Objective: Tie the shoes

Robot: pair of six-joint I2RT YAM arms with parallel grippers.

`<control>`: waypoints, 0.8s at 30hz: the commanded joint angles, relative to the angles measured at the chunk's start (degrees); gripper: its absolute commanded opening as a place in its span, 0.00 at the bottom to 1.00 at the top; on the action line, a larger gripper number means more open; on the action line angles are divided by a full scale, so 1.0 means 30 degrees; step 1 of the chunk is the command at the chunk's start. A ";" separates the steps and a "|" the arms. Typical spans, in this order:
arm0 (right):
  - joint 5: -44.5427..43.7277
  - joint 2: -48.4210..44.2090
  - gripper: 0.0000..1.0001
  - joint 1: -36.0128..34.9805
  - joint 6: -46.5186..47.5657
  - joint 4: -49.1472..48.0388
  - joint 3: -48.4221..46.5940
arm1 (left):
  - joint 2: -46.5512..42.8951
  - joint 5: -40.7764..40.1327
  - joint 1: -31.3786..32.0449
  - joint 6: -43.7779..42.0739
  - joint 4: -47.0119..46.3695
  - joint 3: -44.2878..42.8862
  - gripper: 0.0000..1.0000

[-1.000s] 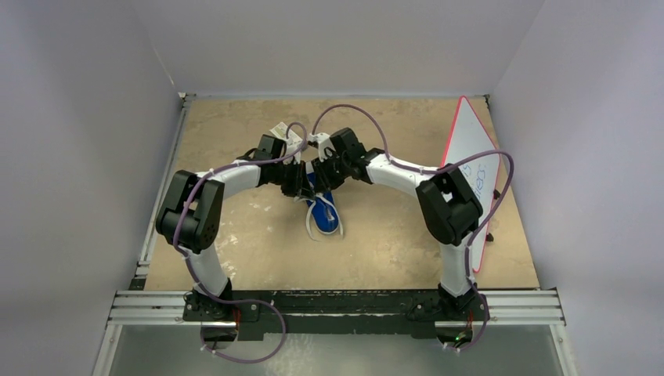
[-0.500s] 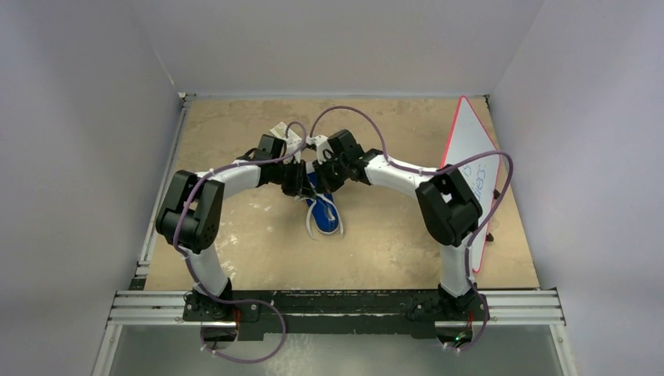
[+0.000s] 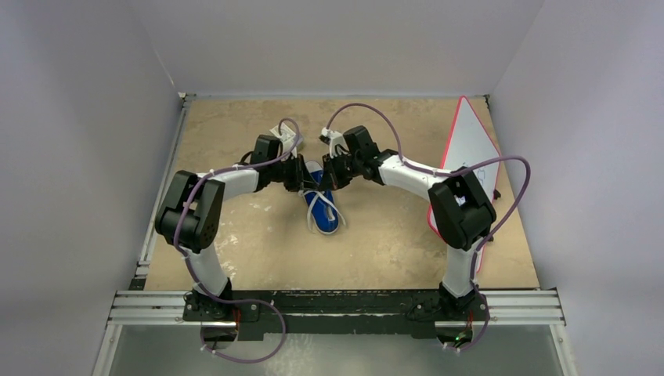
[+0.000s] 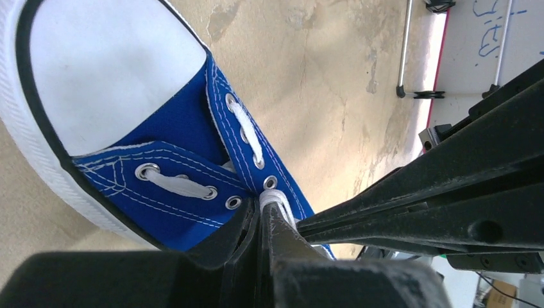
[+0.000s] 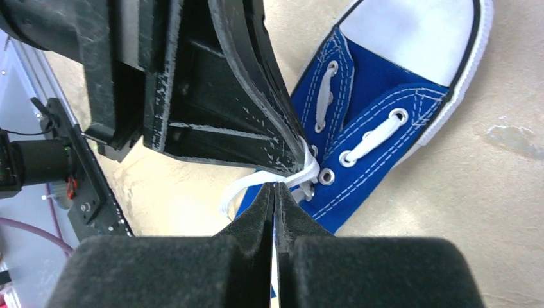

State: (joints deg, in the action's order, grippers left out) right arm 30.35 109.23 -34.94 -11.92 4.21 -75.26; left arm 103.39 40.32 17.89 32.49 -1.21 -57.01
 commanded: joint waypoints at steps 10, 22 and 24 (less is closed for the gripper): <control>0.2041 0.0248 0.00 -0.0138 -0.3152 -0.4216 0.0392 | 0.0249 0.2484 -0.0103 0.2381 -0.4291 0.1656 0.00; 0.3394 0.0299 0.00 -0.0163 -0.3584 -0.5091 0.0975 | 0.1194 0.3722 -0.0101 0.8052 -1.3354 0.3330 0.00; 0.3824 0.0271 0.01 -0.0161 -0.3641 -0.5130 0.1084 | 0.1110 0.3725 -0.0101 0.8772 -1.4953 0.3812 0.00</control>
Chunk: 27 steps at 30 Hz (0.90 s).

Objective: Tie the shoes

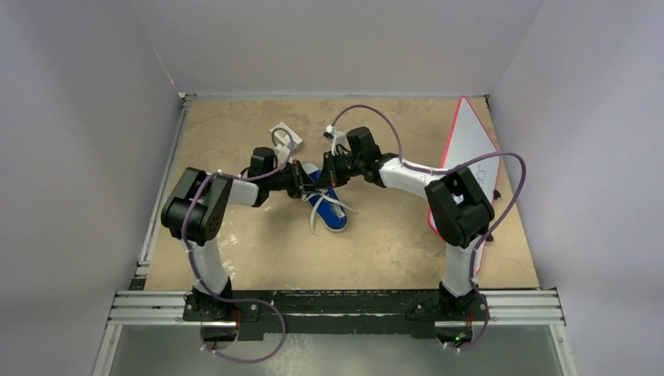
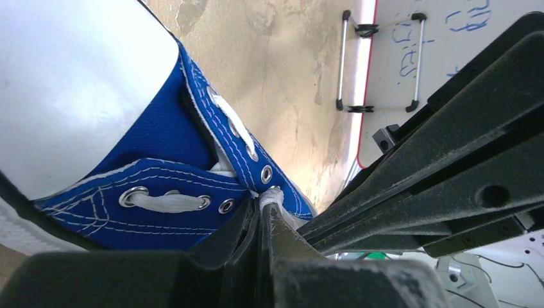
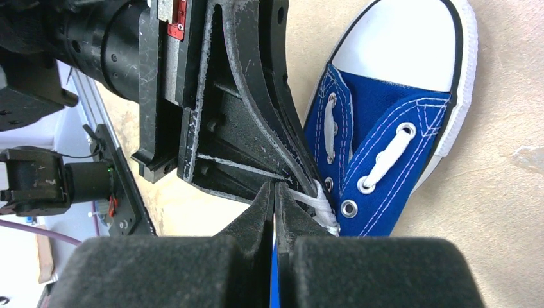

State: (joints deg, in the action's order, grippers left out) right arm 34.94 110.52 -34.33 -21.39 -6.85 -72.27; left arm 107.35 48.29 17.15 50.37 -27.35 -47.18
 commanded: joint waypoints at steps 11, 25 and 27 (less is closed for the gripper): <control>0.4137 0.0338 0.18 -0.0338 0.0009 0.0561 -0.0536 | -0.0664 0.0809 0.0144 0.3736 -0.9567 0.2021 0.00; 0.3074 -0.2353 0.53 0.1306 -0.2064 0.1351 0.0489 | -0.0380 0.1173 0.0144 0.4941 -1.1586 0.2529 0.00; 0.1996 -0.2616 0.52 0.1600 -0.2778 0.1482 0.0850 | -0.0421 0.1116 0.0158 0.4948 -1.1595 0.2509 0.00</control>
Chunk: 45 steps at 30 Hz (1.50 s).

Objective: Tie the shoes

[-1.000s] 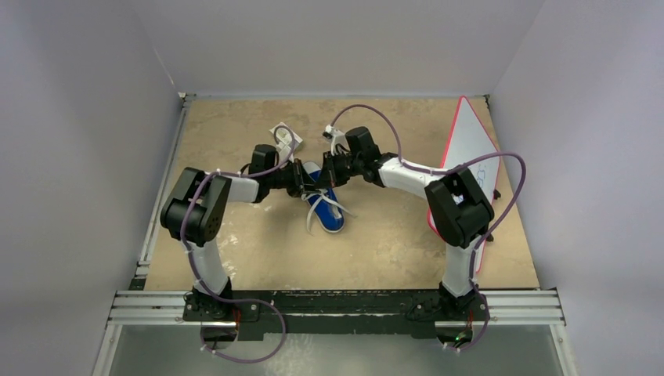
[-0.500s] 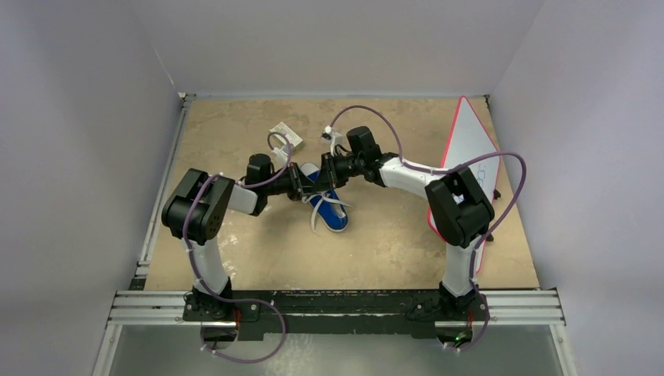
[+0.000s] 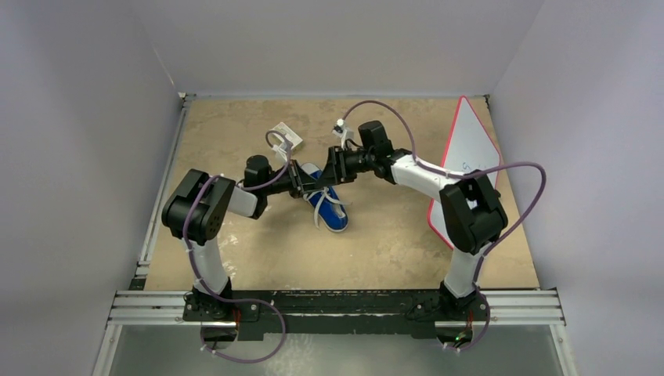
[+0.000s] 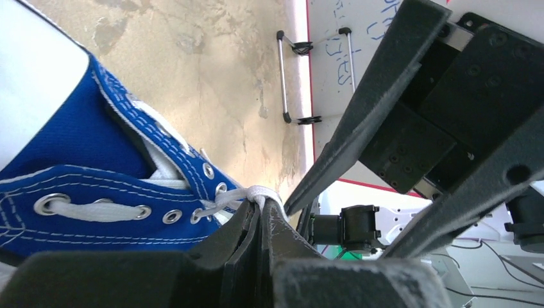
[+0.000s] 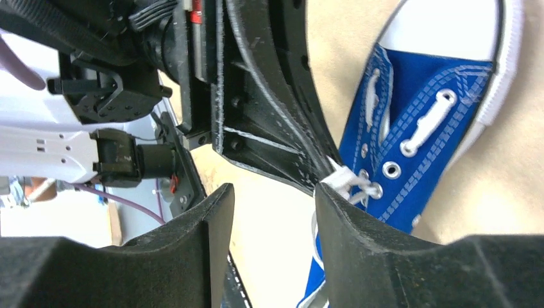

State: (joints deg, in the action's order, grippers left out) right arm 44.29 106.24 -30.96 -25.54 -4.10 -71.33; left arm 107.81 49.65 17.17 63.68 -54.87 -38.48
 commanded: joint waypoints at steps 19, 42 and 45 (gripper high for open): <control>-0.0020 0.0838 0.22 0.1803 -0.0230 -0.0238 0.0201 | -0.0989 0.0006 0.0137 -0.4694 0.5263 -0.1559 0.00; 0.1583 0.1384 0.18 0.1549 -0.0310 -0.1602 0.0245 | -0.0361 -0.0060 0.0138 -0.4108 0.4920 -0.2486 0.00; 0.1654 0.1394 0.17 0.1560 -0.1090 -0.2988 0.0603 | -0.0349 -0.0110 0.0137 -0.4534 0.5565 -0.2547 0.00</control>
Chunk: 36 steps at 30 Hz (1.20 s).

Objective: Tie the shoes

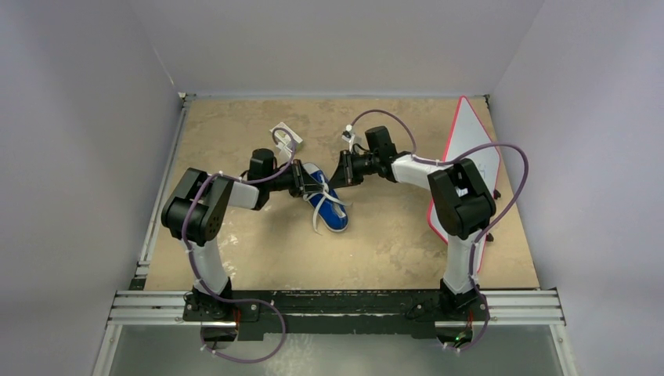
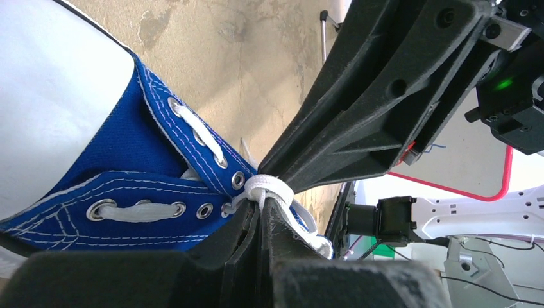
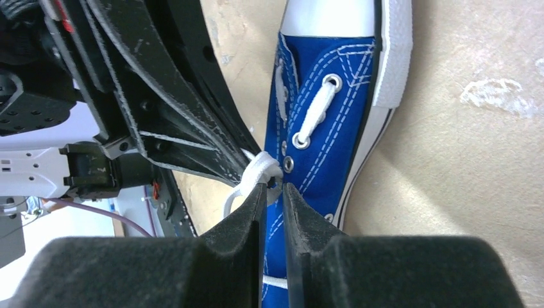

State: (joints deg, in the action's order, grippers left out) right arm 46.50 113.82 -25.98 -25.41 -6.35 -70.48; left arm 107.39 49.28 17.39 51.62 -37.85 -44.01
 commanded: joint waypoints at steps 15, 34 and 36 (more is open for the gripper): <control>0.1756 -0.0650 0.23 -0.0205 -0.1195 -0.3067 0.0798 | 0.0025 0.0342 0.0136 -0.0051 -0.0794 -0.0733 0.00; 0.1751 0.0137 0.05 -0.0284 -0.0560 -0.2256 -0.0187 | -0.0194 0.0972 0.0532 0.0302 -0.1696 -0.0198 0.00; 0.1846 -0.0070 0.00 -0.0277 -0.0125 -0.1655 -0.0229 | -0.0492 0.0878 0.0505 -0.0234 -0.0906 -0.0128 0.00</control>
State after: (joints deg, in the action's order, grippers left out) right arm 50.50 114.15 -25.96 -28.05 -12.47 -68.82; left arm 107.90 49.71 18.09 52.01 -38.44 -44.45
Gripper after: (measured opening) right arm 0.037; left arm 0.020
